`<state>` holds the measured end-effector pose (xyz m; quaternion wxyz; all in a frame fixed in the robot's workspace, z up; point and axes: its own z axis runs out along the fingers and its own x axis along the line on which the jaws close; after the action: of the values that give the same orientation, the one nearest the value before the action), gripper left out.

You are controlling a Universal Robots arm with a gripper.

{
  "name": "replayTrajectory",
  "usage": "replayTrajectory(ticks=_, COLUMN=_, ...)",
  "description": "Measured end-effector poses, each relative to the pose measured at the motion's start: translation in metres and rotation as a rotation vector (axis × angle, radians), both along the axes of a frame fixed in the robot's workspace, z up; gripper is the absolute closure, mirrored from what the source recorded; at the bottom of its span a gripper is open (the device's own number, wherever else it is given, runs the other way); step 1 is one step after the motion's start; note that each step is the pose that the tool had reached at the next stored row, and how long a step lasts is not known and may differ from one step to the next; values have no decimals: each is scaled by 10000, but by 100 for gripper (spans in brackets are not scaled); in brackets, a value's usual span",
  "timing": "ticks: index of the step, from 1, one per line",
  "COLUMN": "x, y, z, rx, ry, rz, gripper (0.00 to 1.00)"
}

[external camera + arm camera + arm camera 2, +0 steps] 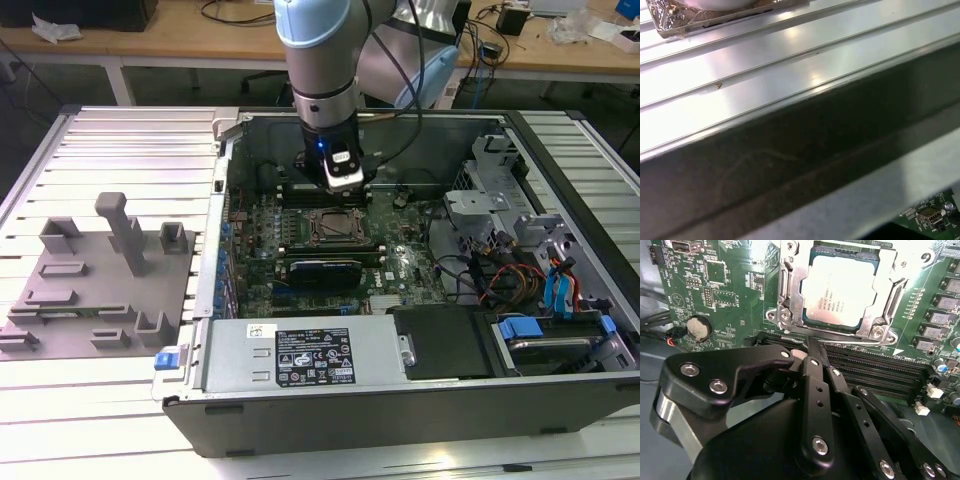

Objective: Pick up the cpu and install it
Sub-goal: 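Install the first cpu locking lever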

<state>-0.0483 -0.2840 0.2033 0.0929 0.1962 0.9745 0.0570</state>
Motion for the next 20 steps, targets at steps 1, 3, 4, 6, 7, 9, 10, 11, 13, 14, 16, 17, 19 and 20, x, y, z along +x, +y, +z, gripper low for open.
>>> replayTrajectory(ticks=1, x=-1, y=0, z=-3, rx=-2, ry=-2, rz=-1, gripper=89)
replayTrajectory(ticks=3, x=-1, y=1, z=-9, rx=-20, ry=-3, rz=-2, gripper=89)
replayTrajectory(ticks=4, x=-1, y=1, z=-11, rx=-32, ry=-2, rz=-2, gripper=89)
replayTrajectory(ticks=6, x=-1, y=-1, z=-14, rx=-59, ry=-2, rz=-1, gripper=89)
replayTrajectory(ticks=7, x=-2, y=-5, z=-16, rx=-78, ry=-2, rz=-1, gripper=89)
replayTrajectory(ticks=9, x=-1, y=-15, z=-25, rx=-99, ry=-2, rz=7, gripper=89)
replayTrajectory(ticks=10, x=-1, y=-16, z=-33, rx=-102, ry=-1, rz=8, gripper=89)
replayTrajectory(ticks=11, x=-1, y=-16, z=-48, rx=-97, ry=-5, rz=11, gripper=89)
replayTrajectory(ticks=13, x=-1, y=-16, z=-61, rx=-104, ry=-2, rz=15, gripper=89)
replayTrajectory(ticks=14, x=-1, y=-17, z=-62, rx=-105, ry=-2, rz=15, gripper=89)
replayTrajectory(ticks=16, x=5, y=-17, z=-63, rx=-105, ry=-1, rz=16, gripper=89)
replayTrajectory(ticks=17, x=13, y=-16, z=-64, rx=-104, ry=-3, rz=15, gripper=89)
replayTrajectory(ticks=19, x=33, y=-17, z=-63, rx=-101, ry=-5, rz=15, gripper=89)
replayTrajectory(ticks=20, x=36, y=-15, z=-58, rx=-97, ry=-9, rz=15, gripper=89)
